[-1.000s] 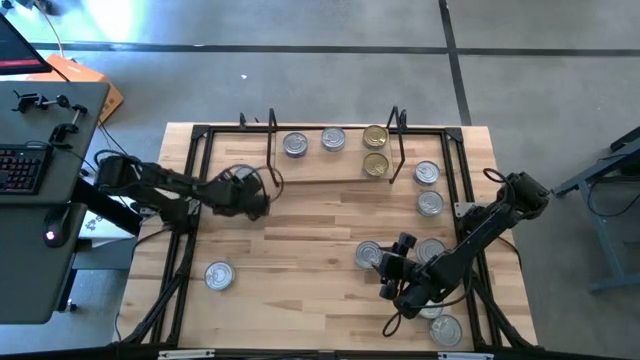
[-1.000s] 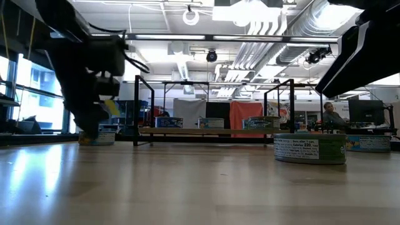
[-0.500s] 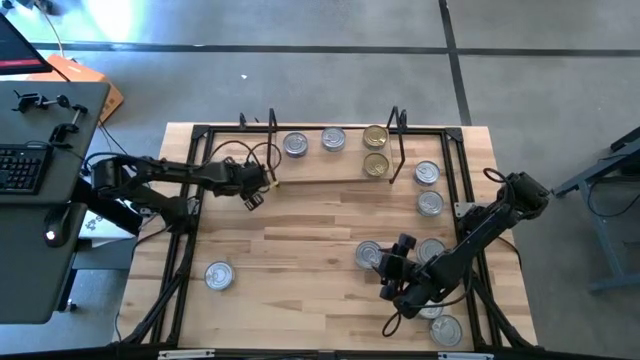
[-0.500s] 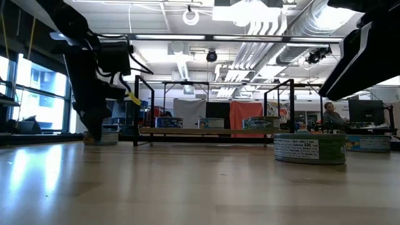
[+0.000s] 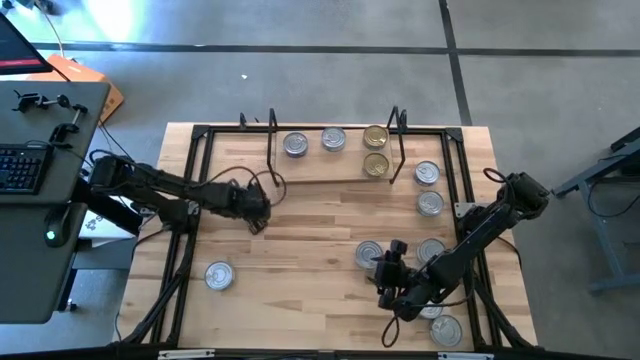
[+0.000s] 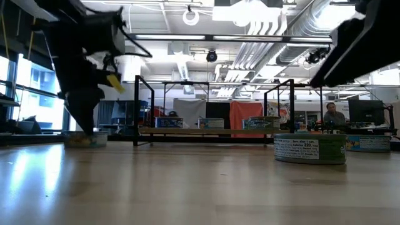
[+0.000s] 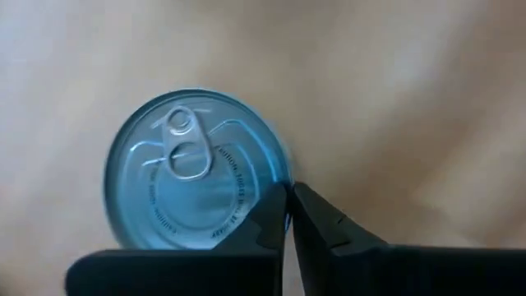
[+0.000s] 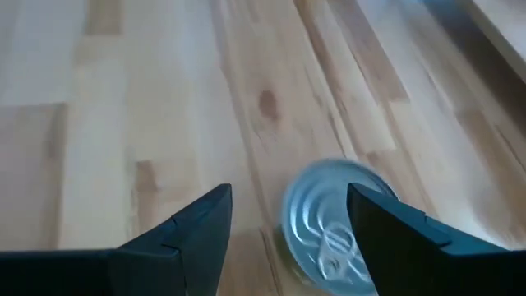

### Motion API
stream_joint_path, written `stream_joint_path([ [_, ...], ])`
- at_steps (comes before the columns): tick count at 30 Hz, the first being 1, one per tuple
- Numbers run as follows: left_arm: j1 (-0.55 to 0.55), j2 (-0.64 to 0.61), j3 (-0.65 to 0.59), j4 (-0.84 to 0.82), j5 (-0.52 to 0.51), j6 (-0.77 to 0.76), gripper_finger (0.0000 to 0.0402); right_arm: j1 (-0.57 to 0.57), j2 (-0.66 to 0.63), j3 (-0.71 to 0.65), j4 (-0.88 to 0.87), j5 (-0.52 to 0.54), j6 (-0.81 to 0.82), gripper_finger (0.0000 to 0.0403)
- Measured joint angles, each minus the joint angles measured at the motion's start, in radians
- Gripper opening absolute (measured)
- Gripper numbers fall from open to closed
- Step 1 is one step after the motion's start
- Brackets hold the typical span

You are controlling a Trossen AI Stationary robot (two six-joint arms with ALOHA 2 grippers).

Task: Stack canned seafood by type on shelf
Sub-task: Put the light blue tuna can on the shelf and align it with the other light blue tuna can

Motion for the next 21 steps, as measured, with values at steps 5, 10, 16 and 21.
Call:
stream_joint_path([
  [5,-0.129,0.005,0.045,0.108,0.154,-0.054,0.0001,-0.029,0.000,0.000,0.151,0.002,-0.254,0.0233],
  [10,-0.213,0.025,0.042,0.352,0.186,-0.052,0.0001,-0.103,0.011,0.001,0.342,-0.006,-0.465,0.0233],
  [16,-0.267,0.106,0.043,0.616,0.164,0.019,0.0001,-0.179,0.084,0.002,0.621,-0.213,-0.736,0.0233],
  [21,-0.291,0.161,0.057,0.748,0.180,0.124,0.0001,-0.221,0.176,0.002,0.751,-0.277,-0.851,0.0235],
])
